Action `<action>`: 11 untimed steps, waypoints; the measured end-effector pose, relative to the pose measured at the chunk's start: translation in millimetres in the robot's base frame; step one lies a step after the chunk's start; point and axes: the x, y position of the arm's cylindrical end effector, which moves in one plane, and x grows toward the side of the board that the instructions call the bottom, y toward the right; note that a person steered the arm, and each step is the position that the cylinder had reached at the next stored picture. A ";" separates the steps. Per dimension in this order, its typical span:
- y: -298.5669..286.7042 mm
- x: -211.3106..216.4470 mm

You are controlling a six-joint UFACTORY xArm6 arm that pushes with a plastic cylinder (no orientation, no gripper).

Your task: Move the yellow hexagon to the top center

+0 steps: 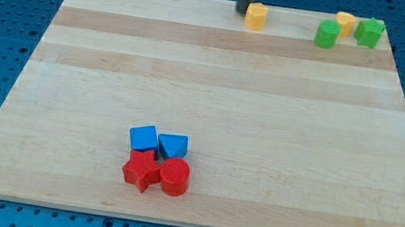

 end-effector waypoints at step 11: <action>50.3 75.8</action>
